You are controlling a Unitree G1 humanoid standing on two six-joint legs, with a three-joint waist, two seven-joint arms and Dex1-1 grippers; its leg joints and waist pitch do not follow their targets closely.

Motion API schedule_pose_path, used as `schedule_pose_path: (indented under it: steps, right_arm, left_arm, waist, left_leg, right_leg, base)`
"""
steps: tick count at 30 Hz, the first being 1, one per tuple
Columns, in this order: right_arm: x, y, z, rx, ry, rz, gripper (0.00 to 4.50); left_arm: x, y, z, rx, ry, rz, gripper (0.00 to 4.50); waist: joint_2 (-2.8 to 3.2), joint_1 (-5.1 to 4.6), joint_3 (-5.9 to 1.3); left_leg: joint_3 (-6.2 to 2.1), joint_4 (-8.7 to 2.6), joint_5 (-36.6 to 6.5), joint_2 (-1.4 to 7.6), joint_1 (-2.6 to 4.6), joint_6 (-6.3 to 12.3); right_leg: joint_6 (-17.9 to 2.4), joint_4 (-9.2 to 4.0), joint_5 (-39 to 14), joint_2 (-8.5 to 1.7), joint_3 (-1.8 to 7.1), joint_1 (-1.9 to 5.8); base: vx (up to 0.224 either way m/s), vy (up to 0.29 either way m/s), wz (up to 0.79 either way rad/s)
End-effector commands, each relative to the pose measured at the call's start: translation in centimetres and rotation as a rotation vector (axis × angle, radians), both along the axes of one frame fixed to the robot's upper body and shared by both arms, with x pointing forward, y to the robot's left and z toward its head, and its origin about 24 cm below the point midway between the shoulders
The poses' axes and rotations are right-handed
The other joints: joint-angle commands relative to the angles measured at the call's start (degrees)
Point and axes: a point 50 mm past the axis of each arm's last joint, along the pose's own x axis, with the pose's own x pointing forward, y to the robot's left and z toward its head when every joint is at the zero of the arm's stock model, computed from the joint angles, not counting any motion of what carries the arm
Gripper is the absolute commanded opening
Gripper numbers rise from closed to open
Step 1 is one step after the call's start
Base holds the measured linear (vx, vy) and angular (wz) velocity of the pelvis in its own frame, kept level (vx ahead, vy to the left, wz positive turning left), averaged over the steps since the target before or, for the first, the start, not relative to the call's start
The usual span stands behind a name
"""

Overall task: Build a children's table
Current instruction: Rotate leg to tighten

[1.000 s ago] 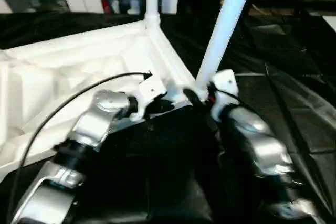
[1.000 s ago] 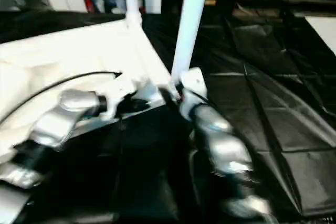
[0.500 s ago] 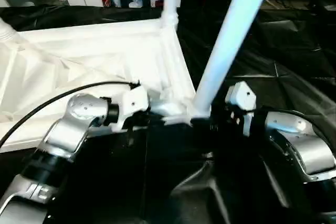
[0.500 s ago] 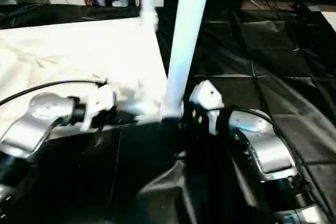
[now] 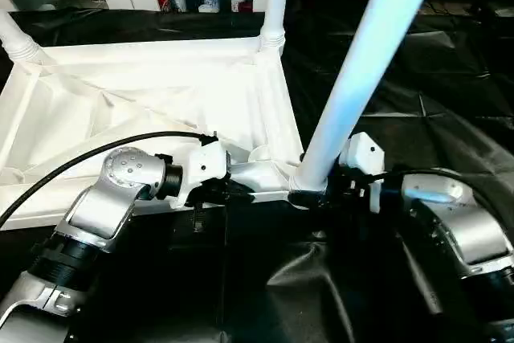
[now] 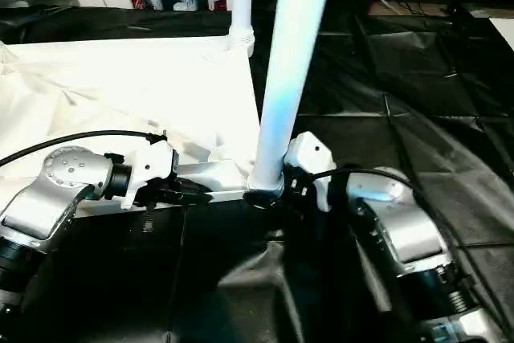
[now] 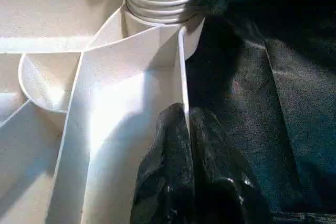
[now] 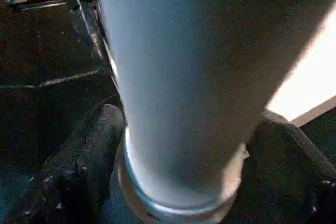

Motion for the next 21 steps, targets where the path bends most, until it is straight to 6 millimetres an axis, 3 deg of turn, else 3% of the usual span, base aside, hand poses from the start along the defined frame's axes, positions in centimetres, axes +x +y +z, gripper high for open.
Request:
schedule_pose_path:
  steps: [1,9,15,18,21]
  right_arm:
    - [-0.1,-0.2,0.0,-0.015,-0.002,0.019,3.24]
    - [-0.3,-0.3,-0.2,-0.016,0.007,0.036,2.76]
    - [-0.4,0.2,-0.8,0.01,0.021,0.01,2.7]
    - [0.0,0.2,-1.5,0.036,0.047,-0.078,2.7]
    - [0.5,0.6,-2.5,0.092,0.067,-0.242,2.7]
  left_arm:
    - [-0.5,-0.2,-0.3,-0.007,0.025,-0.049,0.0]
    - [-0.6,-0.2,-0.4,-0.005,0.032,-0.053,0.0]
    - [-0.6,-0.3,-0.5,-0.005,0.041,-0.051,0.0]
    - [-0.4,-0.4,-0.7,-0.003,0.045,-0.023,0.0]
    - [0.6,-0.8,-1.1,0.0,0.027,0.085,0.0]
  waist:
    - [0.0,0.03,-4.37]
    - [0.0,0.12,-4.6]
    - [0.04,0.17,-4.6]
    - [-0.1,0.02,-4.49]
    - [-0.15,-0.15,-3.94]
  left_leg:
    - [-1.33,-2.41,-2.1,3.54,0.84,8.15]
    - [-1.34,-2.23,-1.5,3.52,0.81,8.52]
    - [-1.36,-2.21,-2.4,3.55,0.83,7.99]
    - [-1.46,-2.32,-3.6,3.45,0.7,7.04]
    - [-1.45,-2.54,-6.6,3.42,0.84,5.68]
  right_leg:
    - [-16.1,-2.55,-0.1,-5.34,3.05,4.2]
    - [-16.5,-2.37,0.7,-5.32,3.01,4.3]
    - [-16.5,-2.49,-1.0,-5.36,3.01,4.22]
    - [-15.9,-2.78,-3.8,-5.43,3.0,4.26]
    - [-14.7,-3.54,-9.6,-5.43,3.06,3.93]
  base:
    - [0.0,0.0,0.0]
    - [0.0,0.0,0.0]
    - [0.0,0.0,0.0]
    - [0.0,0.0,0.0]
    - [0.0,0.0,0.0]
